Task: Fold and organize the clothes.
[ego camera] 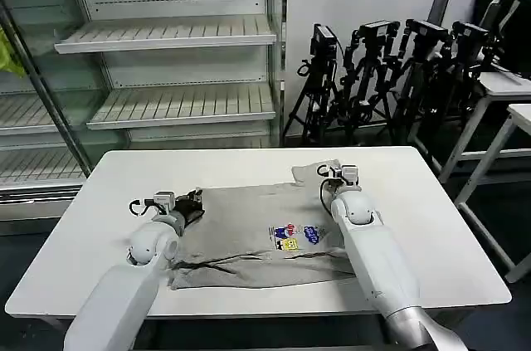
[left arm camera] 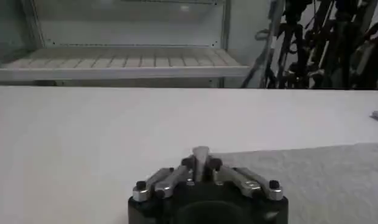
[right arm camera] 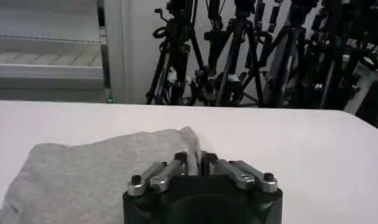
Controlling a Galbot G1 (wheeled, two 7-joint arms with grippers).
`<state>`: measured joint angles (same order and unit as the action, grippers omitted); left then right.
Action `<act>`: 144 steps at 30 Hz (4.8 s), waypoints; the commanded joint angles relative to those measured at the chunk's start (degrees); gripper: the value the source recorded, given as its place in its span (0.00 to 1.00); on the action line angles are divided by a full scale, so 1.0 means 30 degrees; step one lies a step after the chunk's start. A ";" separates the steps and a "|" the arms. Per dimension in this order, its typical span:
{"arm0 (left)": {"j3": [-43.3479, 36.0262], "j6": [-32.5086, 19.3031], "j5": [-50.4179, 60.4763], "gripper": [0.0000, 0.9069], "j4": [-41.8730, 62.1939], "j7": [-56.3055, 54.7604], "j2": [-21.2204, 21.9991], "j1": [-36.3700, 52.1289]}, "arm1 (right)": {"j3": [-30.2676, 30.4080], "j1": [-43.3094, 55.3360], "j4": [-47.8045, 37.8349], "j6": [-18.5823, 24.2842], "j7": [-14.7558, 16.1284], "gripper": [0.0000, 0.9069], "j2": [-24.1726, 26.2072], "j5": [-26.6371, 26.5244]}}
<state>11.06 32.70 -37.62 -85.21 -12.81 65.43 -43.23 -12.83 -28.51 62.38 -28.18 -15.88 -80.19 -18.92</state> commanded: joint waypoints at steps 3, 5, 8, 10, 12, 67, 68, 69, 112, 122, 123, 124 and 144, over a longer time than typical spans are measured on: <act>0.0351 -0.0300 -0.0748 0.01 -0.1856 0.0280 -0.0066 -0.0461 | 0.0044 -0.0427 0.2546 0.3311 0.0134 0.00 0.0313 -0.0481; 0.0501 -0.0324 -0.0841 0.01 -0.2356 0.0296 -0.0115 -0.0630 | 0.0030 -0.0739 0.3627 0.3658 0.0153 0.00 0.0549 -0.0633; 0.0801 -0.0344 -0.1044 0.01 -0.3129 0.0318 -0.0370 -0.0961 | -0.0069 -0.1335 0.5096 0.3958 0.0218 0.00 0.1006 -0.0983; 0.1032 -0.0338 -0.1170 0.01 -0.3687 0.0313 -0.0480 -0.1169 | -0.0163 -0.1816 0.5990 0.3989 0.0233 0.00 0.1302 -0.1213; 0.1209 -0.0320 -0.1192 0.01 -0.4239 0.0304 -0.0576 -0.1428 | -0.0328 -0.2445 0.7028 0.3941 0.0253 0.00 0.1600 -0.1239; 0.4481 -0.1945 0.4030 1.00 -1.4768 -0.1294 0.0447 -1.4112 | -0.8027 -2.1118 2.1524 0.3915 0.0973 1.00 0.3049 0.0836; 0.4612 -0.2096 0.3833 1.00 -1.4966 -0.1674 0.0859 -1.4445 | -0.8202 -2.1419 2.1834 0.3962 0.0958 1.00 0.3023 0.0830; 0.4671 -0.2217 0.3597 1.00 -1.5110 -0.1971 0.0929 -1.4550 | -0.8237 -2.1558 2.1895 0.3989 0.0959 1.00 0.3012 0.0831; 0.3076 -0.3865 0.1162 0.01 -1.0505 -0.3690 0.5317 -1.2859 | -0.8438 -2.4404 2.4310 0.4264 0.0490 1.00 0.1307 0.1263; 0.4422 -0.3846 -0.1030 0.01 -1.2303 -0.3658 0.4478 -1.3041 | -0.8595 -2.5060 2.4951 0.4287 0.0375 1.00 0.1102 0.1227; 0.4700 -0.3849 -0.1209 0.01 -1.2560 -0.3657 0.4362 -1.3048 | -0.8619 -2.5106 2.5004 0.4290 0.0363 1.00 0.1101 0.1219; 0.4985 -0.3852 -0.1458 0.01 -1.2690 -0.3656 0.4167 -1.3066 | -0.8637 -2.5135 2.5046 0.4292 0.0351 1.00 0.1096 0.1215; 1.2951 -0.2340 -0.8427 0.01 -1.1444 -0.3701 0.0818 -1.2772 | -0.8437 -2.5232 2.5516 0.4168 0.0273 1.00 0.0997 0.1214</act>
<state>38.09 23.12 -53.35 -122.52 -24.09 73.16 -82.30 -38.20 -104.02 138.67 -15.63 -15.05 -77.17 -15.29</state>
